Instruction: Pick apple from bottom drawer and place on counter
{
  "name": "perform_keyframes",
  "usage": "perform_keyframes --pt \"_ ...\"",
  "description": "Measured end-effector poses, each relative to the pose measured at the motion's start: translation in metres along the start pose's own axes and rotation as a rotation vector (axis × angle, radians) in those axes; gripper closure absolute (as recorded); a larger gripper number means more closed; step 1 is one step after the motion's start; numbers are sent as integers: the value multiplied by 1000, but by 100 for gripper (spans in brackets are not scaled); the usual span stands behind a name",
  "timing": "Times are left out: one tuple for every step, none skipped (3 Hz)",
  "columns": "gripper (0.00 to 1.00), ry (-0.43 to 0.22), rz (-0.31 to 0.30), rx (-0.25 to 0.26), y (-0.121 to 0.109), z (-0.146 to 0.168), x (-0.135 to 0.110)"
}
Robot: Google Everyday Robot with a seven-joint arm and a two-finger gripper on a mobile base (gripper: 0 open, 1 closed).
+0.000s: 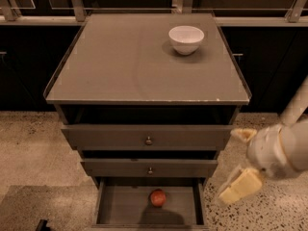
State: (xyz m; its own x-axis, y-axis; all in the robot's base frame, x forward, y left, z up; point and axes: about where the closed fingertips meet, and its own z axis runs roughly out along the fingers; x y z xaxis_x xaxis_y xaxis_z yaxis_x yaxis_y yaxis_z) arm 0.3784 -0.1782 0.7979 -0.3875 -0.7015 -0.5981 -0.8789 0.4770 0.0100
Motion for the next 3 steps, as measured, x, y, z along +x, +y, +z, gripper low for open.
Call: perform_keyframes --pt "0 -73 156 -72 1 87 51" --pt "0 -96 186 -35 -15 103 60" --pt "0 -112 186 -51 8 107 65"
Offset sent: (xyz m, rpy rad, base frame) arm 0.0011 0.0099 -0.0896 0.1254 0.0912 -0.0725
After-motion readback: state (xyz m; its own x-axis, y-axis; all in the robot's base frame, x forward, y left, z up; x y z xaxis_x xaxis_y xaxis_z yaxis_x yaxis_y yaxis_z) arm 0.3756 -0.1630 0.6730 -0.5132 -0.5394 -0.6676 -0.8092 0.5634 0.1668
